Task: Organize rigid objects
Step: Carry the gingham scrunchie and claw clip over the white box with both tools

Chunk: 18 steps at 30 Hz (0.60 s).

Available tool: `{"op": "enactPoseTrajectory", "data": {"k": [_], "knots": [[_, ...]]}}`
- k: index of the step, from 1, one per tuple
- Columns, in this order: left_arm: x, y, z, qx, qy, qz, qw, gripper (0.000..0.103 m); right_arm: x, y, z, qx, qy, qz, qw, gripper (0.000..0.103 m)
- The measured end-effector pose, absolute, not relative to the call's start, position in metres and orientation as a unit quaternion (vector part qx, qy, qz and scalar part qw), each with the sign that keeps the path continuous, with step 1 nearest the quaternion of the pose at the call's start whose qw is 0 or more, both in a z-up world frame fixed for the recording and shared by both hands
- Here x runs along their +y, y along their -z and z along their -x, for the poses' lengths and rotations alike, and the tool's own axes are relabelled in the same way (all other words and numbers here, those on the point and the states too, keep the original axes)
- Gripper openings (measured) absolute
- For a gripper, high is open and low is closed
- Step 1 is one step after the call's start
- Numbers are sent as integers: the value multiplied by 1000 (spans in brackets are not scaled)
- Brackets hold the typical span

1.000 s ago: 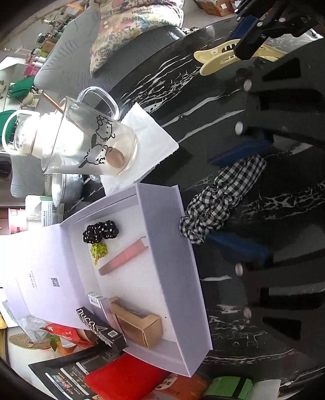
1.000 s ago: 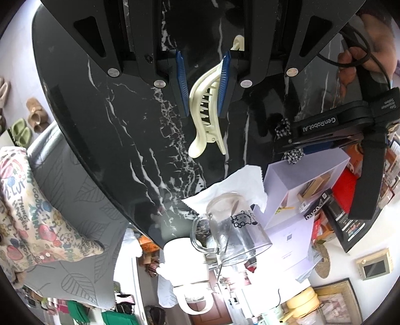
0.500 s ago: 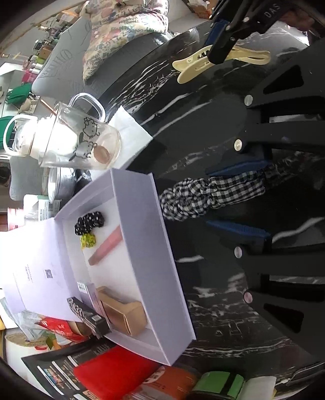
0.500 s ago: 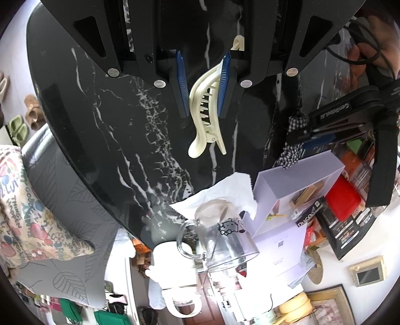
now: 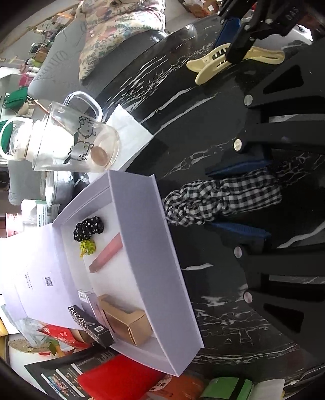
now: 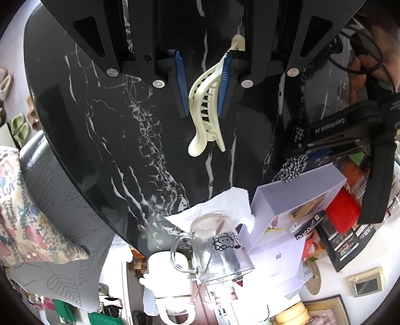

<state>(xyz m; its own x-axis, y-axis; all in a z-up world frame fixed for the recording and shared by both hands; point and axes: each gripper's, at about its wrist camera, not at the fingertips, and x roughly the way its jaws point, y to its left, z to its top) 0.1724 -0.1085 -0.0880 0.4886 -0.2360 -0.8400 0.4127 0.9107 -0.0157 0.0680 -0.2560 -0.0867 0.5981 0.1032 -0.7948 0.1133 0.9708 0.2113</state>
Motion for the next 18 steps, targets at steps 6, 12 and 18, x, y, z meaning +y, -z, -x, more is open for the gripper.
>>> {"op": "enactPoseTrajectory", "data": {"k": [6, 12, 18], "knots": [[-105, 88, -169, 471, 196, -93, 855, 25, -251, 88, -64, 455, 16, -98, 885, 36], [-95, 87, -158, 481, 204, -82, 849, 25, -236, 90, -65, 445, 36, -48, 894, 21], [-78, 84, -148, 481, 202, -66, 851, 25, -229, 90, -66, 440, 38, -52, 896, 21]]}}
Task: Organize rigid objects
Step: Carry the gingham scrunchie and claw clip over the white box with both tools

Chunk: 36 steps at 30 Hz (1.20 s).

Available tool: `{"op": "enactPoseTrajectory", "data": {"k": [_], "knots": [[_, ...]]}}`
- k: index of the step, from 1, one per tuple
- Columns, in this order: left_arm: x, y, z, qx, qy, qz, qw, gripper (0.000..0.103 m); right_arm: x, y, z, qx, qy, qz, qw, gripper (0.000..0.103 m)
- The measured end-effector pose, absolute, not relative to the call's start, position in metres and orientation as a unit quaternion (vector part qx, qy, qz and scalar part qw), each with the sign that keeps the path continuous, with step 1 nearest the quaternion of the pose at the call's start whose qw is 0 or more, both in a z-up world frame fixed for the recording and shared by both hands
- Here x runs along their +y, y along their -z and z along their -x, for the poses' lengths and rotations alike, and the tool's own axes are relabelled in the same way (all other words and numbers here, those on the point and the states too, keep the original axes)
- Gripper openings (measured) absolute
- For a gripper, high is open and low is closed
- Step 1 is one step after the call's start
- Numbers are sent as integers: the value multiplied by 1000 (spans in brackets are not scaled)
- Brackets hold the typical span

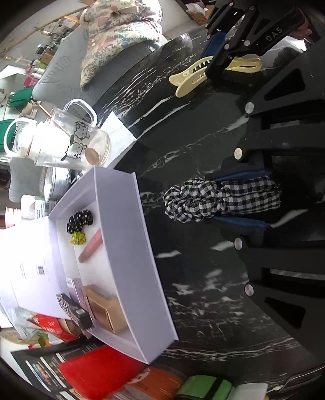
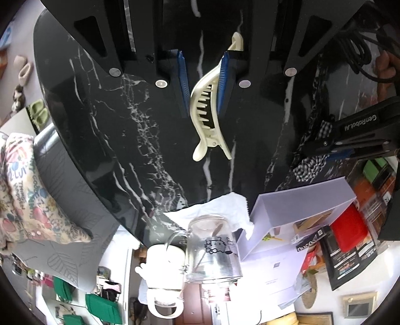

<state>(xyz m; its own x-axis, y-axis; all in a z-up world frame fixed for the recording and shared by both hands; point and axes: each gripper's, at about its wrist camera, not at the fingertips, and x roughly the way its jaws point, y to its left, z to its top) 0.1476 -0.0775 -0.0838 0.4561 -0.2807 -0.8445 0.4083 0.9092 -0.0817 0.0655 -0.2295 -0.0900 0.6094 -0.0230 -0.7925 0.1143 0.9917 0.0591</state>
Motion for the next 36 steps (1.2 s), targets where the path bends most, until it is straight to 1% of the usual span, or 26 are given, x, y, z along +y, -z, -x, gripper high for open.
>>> {"op": "enactPoseTrajectory", "data": {"k": [15, 23, 36], "knots": [[-31, 61, -115, 452, 181, -37, 873, 25, -187, 76, -53, 426, -20, -54, 903, 21], [-8, 47, -94, 433, 161, -24, 887, 25, -163, 67, -45, 414, -54, -37, 908, 21], [11, 33, -80, 410, 156, -22, 898, 25, -129, 58, -37, 404, -98, -25, 909, 21]]}}
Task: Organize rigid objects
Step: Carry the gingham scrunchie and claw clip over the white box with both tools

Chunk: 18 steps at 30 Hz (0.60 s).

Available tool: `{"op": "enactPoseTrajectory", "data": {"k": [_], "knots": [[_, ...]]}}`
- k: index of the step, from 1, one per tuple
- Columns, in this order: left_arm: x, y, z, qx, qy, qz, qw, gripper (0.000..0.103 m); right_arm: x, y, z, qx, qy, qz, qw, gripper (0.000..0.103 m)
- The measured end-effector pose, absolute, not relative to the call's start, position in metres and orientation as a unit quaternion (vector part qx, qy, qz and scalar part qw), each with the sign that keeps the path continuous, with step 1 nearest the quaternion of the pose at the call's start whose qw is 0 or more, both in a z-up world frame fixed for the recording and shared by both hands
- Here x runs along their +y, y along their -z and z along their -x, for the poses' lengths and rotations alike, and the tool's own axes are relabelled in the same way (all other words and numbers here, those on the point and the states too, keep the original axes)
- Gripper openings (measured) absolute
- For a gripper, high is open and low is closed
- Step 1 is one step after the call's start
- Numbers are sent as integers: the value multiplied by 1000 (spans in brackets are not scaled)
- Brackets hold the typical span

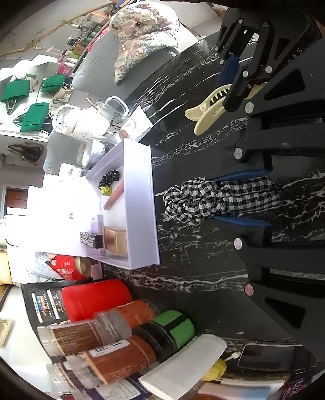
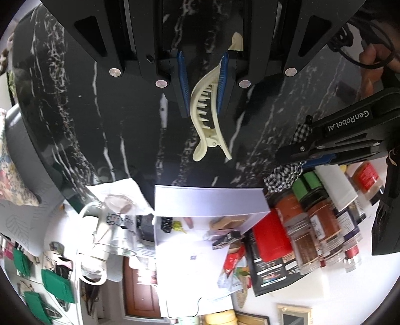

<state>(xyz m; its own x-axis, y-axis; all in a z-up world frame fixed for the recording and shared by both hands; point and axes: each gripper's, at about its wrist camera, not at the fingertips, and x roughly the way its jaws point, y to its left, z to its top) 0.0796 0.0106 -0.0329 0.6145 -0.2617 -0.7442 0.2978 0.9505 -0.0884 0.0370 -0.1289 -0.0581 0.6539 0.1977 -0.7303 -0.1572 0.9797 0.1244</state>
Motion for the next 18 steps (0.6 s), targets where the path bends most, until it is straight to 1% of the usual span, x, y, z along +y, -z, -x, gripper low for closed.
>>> {"op": "enactPoseTrajectory", "data": {"k": [7, 18], "knots": [[15, 17, -89, 393, 153, -26, 906, 25, -122, 45, -44, 394, -104, -16, 913, 21], [7, -17, -115, 366, 174, -33, 914, 25, -123, 9, -66, 361, -103, -4, 927, 21]]}}
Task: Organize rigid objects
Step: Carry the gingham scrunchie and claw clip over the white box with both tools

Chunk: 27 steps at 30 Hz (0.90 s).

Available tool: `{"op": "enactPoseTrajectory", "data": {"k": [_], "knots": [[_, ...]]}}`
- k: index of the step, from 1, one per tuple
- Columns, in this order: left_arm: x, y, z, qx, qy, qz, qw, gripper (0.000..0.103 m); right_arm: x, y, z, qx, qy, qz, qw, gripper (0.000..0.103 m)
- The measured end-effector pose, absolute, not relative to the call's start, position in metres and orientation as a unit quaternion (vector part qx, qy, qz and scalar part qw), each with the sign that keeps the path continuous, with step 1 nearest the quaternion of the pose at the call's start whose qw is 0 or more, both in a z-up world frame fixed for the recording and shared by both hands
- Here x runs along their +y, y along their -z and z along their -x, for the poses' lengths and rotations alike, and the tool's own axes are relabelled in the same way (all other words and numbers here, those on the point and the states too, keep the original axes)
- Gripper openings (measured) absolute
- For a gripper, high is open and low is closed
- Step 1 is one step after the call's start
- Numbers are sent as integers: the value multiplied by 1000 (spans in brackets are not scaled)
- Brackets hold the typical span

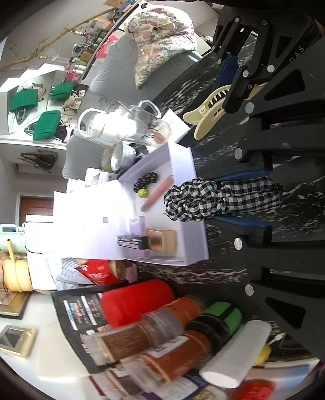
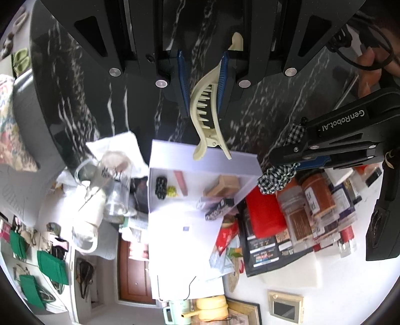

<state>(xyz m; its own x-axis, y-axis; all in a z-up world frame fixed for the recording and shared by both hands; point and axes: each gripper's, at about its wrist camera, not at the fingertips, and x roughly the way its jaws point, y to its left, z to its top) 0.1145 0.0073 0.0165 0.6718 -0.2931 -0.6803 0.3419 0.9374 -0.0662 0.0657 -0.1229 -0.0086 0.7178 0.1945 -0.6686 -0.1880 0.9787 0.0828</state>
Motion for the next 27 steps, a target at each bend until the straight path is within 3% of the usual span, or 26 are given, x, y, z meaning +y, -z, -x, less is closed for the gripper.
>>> {"op": "enactPoseTrajectory", "data": {"k": [27], "knots": [[-10, -72, -198, 313, 196, -37, 929, 25, -123, -55, -140, 300, -120, 37, 946, 21]]}}
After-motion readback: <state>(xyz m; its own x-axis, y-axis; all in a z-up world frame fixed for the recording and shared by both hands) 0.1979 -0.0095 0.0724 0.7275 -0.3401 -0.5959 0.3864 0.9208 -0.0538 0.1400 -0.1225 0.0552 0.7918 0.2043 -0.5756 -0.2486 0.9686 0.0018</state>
